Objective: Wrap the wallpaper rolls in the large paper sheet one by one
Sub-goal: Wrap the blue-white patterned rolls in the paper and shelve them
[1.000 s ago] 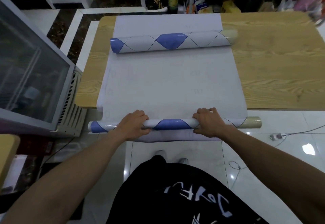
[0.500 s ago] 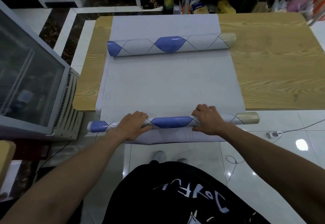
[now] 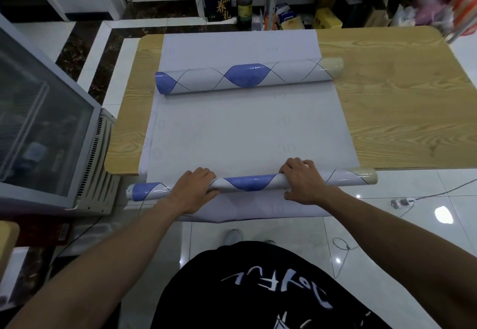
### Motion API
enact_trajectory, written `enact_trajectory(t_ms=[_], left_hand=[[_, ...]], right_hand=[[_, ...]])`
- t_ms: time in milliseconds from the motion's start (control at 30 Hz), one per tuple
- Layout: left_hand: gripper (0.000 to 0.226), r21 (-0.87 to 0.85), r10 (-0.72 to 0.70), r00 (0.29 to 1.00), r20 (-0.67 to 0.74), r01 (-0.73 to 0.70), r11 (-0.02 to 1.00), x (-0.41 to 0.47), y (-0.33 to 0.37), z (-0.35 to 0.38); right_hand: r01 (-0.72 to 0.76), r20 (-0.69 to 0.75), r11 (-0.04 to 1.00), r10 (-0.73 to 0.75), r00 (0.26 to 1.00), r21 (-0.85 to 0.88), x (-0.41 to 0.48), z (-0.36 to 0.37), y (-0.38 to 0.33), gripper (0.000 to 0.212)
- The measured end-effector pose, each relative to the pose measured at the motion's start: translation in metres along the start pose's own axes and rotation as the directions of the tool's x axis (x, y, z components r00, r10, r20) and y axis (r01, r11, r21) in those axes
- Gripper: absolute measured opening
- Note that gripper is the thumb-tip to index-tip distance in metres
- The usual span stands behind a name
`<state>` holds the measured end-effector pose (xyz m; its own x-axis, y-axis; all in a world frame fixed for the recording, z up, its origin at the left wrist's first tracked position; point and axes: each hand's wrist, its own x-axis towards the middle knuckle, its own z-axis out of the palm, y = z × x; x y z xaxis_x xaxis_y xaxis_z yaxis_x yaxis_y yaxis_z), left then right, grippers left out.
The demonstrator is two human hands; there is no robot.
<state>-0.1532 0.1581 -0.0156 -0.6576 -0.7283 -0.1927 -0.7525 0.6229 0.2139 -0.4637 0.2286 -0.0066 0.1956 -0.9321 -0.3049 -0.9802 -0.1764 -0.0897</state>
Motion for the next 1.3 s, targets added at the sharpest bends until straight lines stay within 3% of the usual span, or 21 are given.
enact_trajectory(t_ms=[233, 400, 567, 767, 967, 1100, 1200, 1300], left_hand=[[0.056, -0.082, -0.063, 0.997, 0.052, 0.067, 0.994, 0.003, -0.002, -0.012], [0.038, -0.041, -0.048, 0.998, 0.05, 0.05, 0.998, 0.009, -0.002, -0.013], [0.038, -0.031, 0.013, 1.0, 0.013, -0.012, 0.999, 0.012, -0.01, -0.006], [0.077, -0.184, -0.108, 0.994, -0.001, 0.106, 0.977, 0.01, -0.009, -0.008], [0.035, -0.015, 0.029, 0.995, -0.1, -0.031, 0.999, 0.019, -0.017, -0.005], [0.04, 0.022, 0.023, 0.994, -0.109, -0.021, 1.0, 0.024, -0.019, -0.004], [0.046, -0.049, -0.044, 0.995, -0.093, 0.04, 0.998, 0.025, -0.019, -0.007], [0.046, -0.07, -0.073, 0.995, -0.075, 0.067, 0.995, 0.027, -0.02, -0.008]], right_hand=[[-0.009, 0.001, 1.0, 0.009, 1.0, -0.011, 0.005, -0.004, 0.003, 0.044], [0.006, 0.008, 1.0, -0.005, 1.0, -0.013, 0.008, 0.0, 0.005, 0.044], [0.003, -0.04, 1.0, -0.003, 0.999, -0.008, 0.013, -0.003, 0.006, 0.053], [-0.049, -0.056, 0.998, 0.051, 0.997, 0.033, 0.013, -0.007, 0.004, 0.042], [-0.061, -0.084, 0.998, 0.061, 0.995, 0.003, 0.017, 0.0, 0.004, 0.042], [-0.155, -0.06, 0.988, 0.153, 0.986, -0.027, 0.024, -0.003, 0.0, 0.05], [-0.194, -0.049, 0.981, 0.193, 0.98, -0.006, 0.029, -0.005, -0.002, 0.056], [-0.187, -0.035, 0.982, 0.187, 0.982, -0.009, 0.032, -0.006, -0.002, 0.047]])
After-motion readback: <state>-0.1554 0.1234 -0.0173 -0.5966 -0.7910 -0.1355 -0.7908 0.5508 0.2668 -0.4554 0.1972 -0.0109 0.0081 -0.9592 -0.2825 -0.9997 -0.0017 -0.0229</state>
